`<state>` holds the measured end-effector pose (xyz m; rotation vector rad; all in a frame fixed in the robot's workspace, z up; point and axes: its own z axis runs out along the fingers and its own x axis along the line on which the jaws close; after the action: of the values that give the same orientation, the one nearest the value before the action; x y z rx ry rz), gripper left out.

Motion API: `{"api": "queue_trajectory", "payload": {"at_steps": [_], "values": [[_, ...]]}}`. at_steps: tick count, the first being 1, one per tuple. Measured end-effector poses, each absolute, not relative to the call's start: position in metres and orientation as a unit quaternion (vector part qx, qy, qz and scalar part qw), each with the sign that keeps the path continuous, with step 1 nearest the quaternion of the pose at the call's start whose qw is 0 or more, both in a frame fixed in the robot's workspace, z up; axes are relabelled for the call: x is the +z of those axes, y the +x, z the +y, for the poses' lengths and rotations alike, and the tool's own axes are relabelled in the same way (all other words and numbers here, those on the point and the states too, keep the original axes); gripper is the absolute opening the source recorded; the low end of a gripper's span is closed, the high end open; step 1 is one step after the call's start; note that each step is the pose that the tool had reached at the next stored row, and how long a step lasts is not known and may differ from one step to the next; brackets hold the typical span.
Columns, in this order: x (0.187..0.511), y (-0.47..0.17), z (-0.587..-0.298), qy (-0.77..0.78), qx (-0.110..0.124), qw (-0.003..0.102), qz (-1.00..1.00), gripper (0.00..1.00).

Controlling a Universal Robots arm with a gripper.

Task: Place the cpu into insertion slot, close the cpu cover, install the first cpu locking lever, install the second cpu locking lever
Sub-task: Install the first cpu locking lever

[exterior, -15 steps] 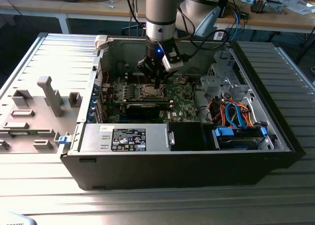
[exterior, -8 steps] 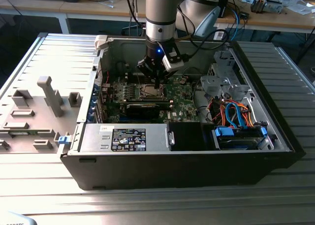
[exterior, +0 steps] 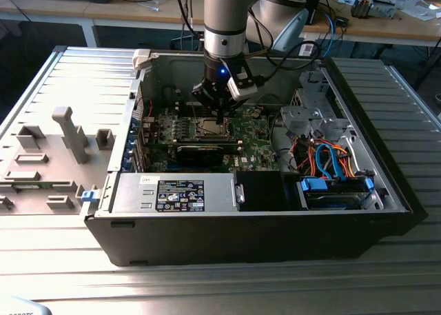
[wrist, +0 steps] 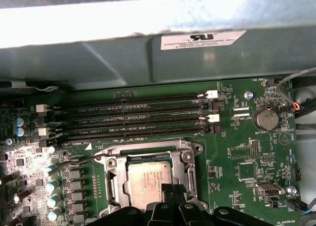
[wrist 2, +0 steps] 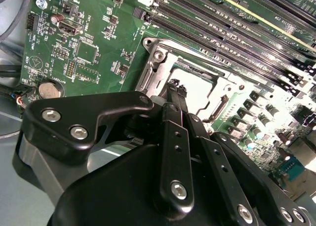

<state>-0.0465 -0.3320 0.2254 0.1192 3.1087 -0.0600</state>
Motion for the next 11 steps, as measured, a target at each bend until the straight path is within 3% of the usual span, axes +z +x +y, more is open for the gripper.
{"api": "queue_trajectory", "payload": {"at_steps": [11], "values": [[0.2254,-0.0465,-0.332,0.036,-0.019,0.015,0.999,0.11]]}}
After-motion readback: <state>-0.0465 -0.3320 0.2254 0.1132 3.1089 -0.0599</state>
